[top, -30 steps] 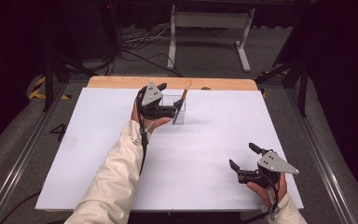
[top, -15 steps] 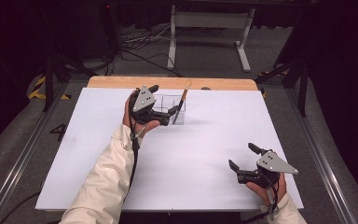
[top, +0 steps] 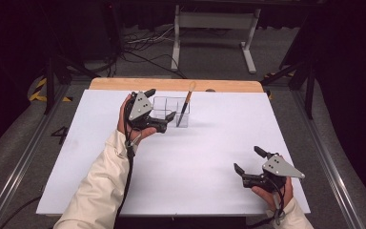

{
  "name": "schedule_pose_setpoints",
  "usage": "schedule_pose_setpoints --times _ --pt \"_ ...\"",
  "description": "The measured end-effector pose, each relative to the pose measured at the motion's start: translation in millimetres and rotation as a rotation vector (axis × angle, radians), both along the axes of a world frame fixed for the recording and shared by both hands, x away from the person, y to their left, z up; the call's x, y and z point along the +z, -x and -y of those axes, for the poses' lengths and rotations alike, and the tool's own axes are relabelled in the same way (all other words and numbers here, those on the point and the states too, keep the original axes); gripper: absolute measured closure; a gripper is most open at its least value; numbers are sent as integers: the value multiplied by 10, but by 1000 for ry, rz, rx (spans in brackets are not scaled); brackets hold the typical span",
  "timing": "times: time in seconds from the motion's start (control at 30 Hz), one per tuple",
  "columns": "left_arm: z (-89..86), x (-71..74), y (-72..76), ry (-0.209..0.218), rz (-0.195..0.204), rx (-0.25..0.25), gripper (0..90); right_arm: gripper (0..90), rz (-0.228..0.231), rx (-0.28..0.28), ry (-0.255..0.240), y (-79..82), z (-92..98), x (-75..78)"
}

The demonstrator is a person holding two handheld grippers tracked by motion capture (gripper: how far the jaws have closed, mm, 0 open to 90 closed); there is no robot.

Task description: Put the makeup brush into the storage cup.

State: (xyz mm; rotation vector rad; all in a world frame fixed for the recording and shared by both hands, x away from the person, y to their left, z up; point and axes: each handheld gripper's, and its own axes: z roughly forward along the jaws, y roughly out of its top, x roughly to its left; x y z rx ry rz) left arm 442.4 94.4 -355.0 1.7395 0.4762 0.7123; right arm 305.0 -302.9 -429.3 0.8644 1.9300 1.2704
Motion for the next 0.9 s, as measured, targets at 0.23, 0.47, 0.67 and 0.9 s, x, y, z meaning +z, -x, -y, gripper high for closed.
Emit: schedule_pose_setpoints --times 0.23,0.47,0.67,0.9 --pt "-26 -9 77 -18 11 -15 24 90 2 2 4 2 -2 2" --pt "-67 -23 185 -40 39 -14 34 90 3 -1 6 -3 -4 -4" --pt "-92 -46 306 -44 55 -9 31 91 0 1 11 -8 -22 -10" --pt "-114 -89 395 -54 69 -19 34 91 -2 1 12 -9 -16 -13"
